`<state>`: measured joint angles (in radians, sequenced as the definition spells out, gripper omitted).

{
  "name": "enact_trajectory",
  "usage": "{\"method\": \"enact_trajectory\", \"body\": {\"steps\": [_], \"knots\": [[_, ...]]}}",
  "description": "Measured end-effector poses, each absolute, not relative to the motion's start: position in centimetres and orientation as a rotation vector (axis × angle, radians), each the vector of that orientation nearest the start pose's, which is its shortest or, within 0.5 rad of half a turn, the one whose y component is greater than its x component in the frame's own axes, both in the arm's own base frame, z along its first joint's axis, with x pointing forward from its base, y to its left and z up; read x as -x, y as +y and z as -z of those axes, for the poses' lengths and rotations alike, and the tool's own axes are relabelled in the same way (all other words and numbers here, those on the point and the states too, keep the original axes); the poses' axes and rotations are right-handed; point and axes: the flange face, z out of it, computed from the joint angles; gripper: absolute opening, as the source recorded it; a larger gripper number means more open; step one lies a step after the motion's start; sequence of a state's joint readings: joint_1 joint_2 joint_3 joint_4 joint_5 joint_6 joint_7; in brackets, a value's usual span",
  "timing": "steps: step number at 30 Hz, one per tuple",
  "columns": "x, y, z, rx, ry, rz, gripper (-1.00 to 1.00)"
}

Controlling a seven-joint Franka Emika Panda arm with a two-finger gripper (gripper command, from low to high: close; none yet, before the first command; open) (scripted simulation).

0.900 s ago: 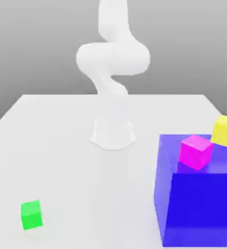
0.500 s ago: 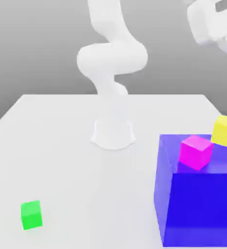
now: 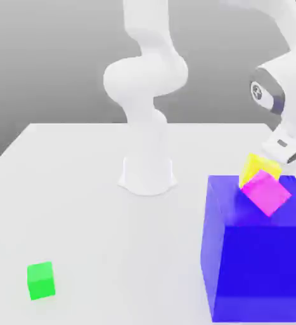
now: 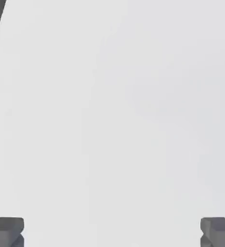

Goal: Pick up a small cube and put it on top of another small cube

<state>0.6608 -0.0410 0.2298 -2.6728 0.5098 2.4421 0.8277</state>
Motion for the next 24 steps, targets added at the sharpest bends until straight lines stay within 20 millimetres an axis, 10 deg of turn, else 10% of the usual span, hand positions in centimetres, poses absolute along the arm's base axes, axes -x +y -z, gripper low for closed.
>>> {"method": "enact_trajectory", "body": {"steps": [24], "knots": [[-26.0,21.2,-20.1,2.608,1.735,-0.008,0.00]]}}
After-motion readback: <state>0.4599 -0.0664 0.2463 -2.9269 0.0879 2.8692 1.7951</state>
